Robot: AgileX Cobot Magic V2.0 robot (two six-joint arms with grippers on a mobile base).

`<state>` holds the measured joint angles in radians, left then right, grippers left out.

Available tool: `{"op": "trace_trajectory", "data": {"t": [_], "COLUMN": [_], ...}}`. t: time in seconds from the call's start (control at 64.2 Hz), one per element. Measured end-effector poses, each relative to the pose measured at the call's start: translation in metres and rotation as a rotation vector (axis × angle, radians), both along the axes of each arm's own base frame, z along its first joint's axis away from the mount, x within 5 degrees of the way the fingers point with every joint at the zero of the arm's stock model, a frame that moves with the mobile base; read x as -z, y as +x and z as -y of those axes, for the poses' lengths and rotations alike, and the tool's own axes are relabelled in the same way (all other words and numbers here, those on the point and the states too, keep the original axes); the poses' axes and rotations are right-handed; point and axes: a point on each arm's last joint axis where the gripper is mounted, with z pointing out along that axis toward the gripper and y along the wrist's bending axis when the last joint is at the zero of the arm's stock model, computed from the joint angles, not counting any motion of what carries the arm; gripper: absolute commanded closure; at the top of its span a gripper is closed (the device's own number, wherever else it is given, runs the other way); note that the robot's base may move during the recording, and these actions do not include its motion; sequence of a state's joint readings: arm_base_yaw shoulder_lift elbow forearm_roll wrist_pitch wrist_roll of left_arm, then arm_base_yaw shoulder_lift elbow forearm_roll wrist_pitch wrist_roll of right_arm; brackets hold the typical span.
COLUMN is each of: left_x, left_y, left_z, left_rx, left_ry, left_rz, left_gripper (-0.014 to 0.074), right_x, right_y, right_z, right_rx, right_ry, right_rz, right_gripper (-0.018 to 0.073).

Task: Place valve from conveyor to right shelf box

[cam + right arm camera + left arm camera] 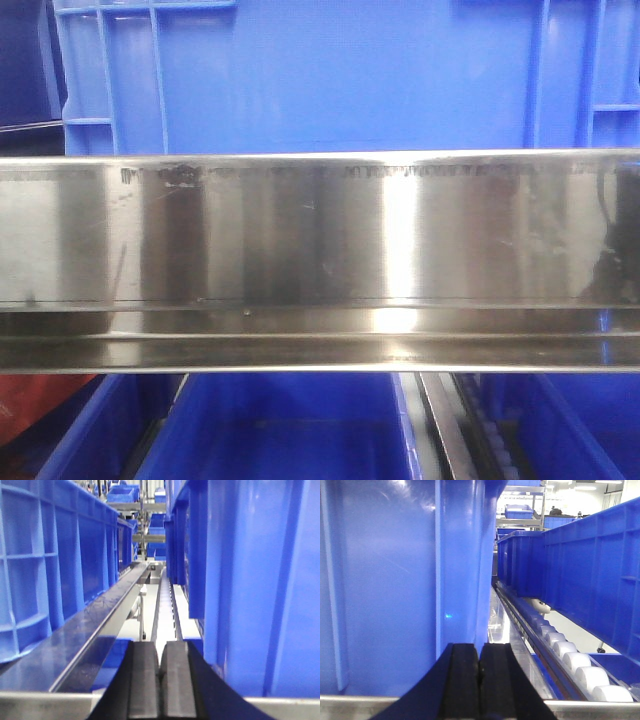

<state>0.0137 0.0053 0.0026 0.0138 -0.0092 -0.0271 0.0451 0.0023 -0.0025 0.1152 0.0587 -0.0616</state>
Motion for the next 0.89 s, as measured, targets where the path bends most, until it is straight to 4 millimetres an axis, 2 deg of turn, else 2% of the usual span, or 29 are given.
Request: {"op": "trace_trajectory", "data": {"t": [0.888], "left_x": [0.0], "left_y": [0.0], "left_z": [0.0], "left_rx": [0.0], "left_ry": [0.0], "left_rz": [0.0], "left_gripper": [0.0708], "right_x": [0.0003], "right_y": [0.0], "right_z": [0.0], "right_rx": [0.0], "right_ry": [0.0], "right_rz": [-0.004], "right_gripper": [0.0722]}}
